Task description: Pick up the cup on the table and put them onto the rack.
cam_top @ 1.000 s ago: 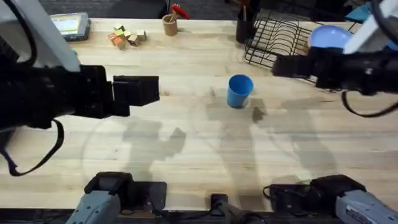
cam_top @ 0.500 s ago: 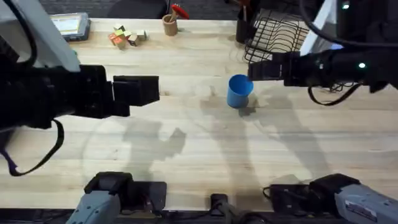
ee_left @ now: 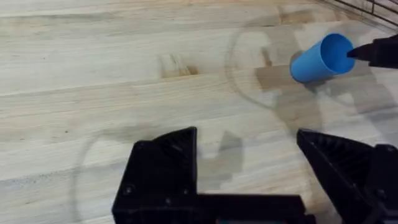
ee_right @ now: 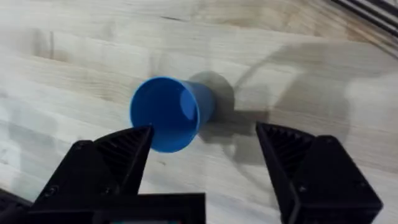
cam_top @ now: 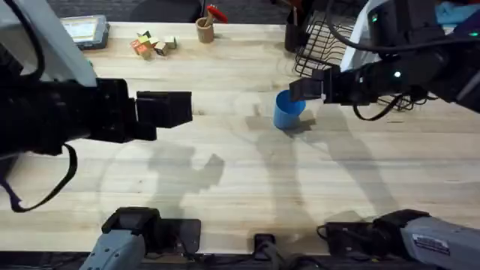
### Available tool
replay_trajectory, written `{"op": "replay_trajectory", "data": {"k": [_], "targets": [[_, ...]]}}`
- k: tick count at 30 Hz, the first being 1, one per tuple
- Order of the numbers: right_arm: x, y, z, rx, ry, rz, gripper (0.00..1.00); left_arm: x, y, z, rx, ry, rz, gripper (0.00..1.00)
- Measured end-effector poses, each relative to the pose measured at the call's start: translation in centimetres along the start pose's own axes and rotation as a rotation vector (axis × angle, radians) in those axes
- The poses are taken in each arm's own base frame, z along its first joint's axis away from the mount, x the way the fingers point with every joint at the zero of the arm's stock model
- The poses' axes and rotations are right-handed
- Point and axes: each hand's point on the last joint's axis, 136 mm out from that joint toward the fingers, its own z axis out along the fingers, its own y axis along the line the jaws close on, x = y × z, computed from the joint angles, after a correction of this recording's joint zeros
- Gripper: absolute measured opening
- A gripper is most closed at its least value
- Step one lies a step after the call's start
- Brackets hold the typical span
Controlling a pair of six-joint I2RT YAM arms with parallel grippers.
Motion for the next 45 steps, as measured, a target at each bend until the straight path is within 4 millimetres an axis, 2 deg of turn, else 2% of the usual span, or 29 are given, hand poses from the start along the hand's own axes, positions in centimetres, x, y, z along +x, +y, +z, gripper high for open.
{"op": "replay_trajectory", "data": {"k": [6, 16, 18, 20, 24, 29, 32, 37, 41, 43, 45], "targets": [[0.0, -1.2, 0.7, 0.064, 0.009, 0.005, 0.997, 0.0, 0.0, 0.0, 0.0, 0.0, 0.0, 0.993], [-0.2, -1.7, 0.9, 0.088, 0.002, 0.004, 0.997, 0.0, 0.0, 0.0, 0.0, 0.0, 0.0, 0.993], [-0.1, -1.8, 1.2, 0.091, 0.012, 0.006, 0.997, 0.0, 0.0, 0.0, 0.0, 0.0, 0.0, 0.993], [0.5, -2.2, 2.6, 0.102, 0.058, 0.013, 0.998, 0.0, 0.0, 0.0, 0.0, 0.0, 0.0, 0.992], [0.3, -2.2, 2.6, 0.099, 0.047, 0.012, 0.998, 0.0, 0.0, 0.0, 0.0, -0.001, 0.0, 0.993], [0.2, -2.1, 2.6, 0.098, 0.046, 0.012, 0.794, -0.2, 0.0, 0.0, 0.0, -0.008, 0.002, 0.994], [0.3, -1.9, 2.6, 0.087, 0.048, 0.012, 0.731, -0.2, 0.0, 0.0, 0.0, -0.008, 0.002, 0.994], [0.3, -1.6, 2.7, 0.067, 0.053, 0.013, 0.486, -0.2, 0.0, 0.0, 0.0, -0.008, 0.002, 0.993], [0.4, -1.5, 2.7, 0.062, 0.054, 0.013, 0.369, -0.2, 0.0, 0.0, 0.0, -0.008, 0.002, 0.994], [0.4, -1.5, 2.7, 0.061, 0.055, 0.014, 0.244, -0.2, 0.0, 0.0, 0.0, -0.008, 0.002, 0.994], [0.4, -1.5, 2.7, 0.061, 0.055, 0.016, 0.059, -0.2, 0.0, 0.0, 0.0, -0.008, 0.002, 0.994]]}}
